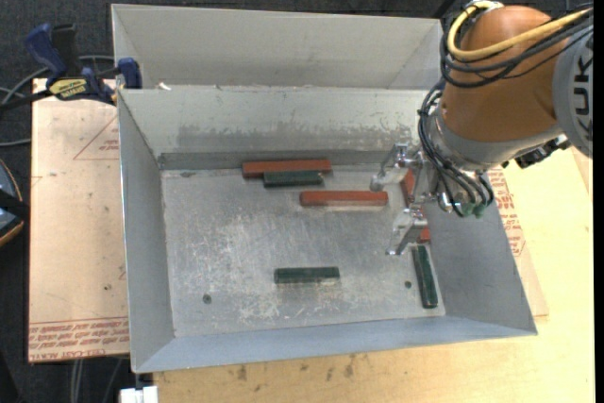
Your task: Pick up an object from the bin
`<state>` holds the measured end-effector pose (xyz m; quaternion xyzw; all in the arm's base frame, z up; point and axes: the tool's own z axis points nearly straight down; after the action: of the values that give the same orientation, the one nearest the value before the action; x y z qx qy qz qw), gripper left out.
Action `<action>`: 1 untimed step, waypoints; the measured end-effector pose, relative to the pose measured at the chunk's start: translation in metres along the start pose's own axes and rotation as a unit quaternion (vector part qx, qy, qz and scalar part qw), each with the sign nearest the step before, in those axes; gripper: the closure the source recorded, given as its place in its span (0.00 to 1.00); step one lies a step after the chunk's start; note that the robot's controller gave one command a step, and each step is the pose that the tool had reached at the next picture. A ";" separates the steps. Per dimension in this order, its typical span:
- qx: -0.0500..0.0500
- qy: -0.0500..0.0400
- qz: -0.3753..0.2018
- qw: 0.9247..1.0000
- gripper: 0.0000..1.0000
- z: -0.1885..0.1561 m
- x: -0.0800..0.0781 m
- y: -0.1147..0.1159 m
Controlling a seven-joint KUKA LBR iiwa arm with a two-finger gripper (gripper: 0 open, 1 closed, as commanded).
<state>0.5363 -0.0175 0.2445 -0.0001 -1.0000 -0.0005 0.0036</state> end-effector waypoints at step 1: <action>0.000 -0.004 0.000 1.000 0.00 -0.004 -0.001 0.000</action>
Offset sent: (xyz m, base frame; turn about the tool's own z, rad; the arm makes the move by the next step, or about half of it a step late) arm -0.0476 0.0392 -0.0946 -0.0690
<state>0.5378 -0.0175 0.2489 0.0000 -1.0000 -0.0004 -0.0006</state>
